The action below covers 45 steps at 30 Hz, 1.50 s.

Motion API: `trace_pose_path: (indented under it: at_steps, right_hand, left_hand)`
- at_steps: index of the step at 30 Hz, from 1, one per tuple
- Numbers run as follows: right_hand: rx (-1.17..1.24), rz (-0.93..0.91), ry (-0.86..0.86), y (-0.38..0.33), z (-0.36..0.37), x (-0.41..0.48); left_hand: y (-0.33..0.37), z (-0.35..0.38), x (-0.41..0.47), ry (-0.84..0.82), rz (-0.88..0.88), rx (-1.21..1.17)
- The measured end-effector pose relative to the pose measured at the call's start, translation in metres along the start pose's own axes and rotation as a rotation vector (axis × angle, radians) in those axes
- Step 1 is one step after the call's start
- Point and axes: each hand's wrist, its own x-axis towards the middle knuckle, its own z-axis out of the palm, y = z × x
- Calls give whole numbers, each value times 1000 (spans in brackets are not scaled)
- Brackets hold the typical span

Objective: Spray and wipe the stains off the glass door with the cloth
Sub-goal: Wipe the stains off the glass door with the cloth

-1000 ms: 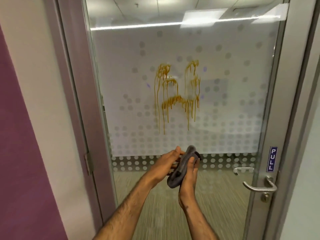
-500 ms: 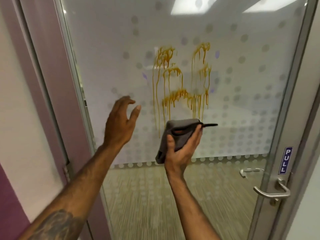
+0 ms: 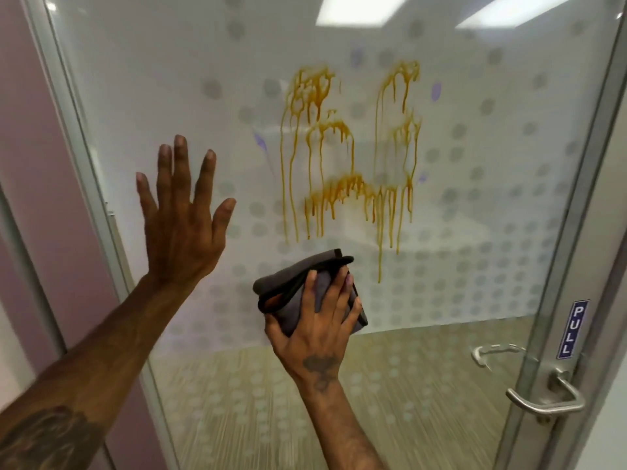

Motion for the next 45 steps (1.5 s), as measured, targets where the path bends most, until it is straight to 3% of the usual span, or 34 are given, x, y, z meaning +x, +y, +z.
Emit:
trace_pose_path:
  at_steps: [4,11,19,26,28,33,39,41,45]
  right_hand:
    - [-21,83,-22,22,-4,2]
    - [41,360,112,8,-17,67]
    - [-41,1,-13,47,-17,39]
    - [-19,358,137,66,-37,88]
    - [-29,386,170,59,-41,115]
    - [-76,161,112,51,-37,116]
    - [-128,-110,-9,93,-37,82]
    - [-109,-37,-14,104,-40,87]
    - [-66,353,116,96,-45,138]
  left_hand:
    - [0,14,-2,67,-24,40]
    - [3,12,-2,51,-32,39]
    - [2,13,-1,82,-20,26]
    - [7,11,-17,60,-11,25]
    - [9,12,-25,40,-5,34]
    - [12,15,-39,8,8,32]
    - [12,20,-43,-3,10,42]
    - [15,22,-43,-6,5,32]
    - [20,26,-45,-6,-2,39]
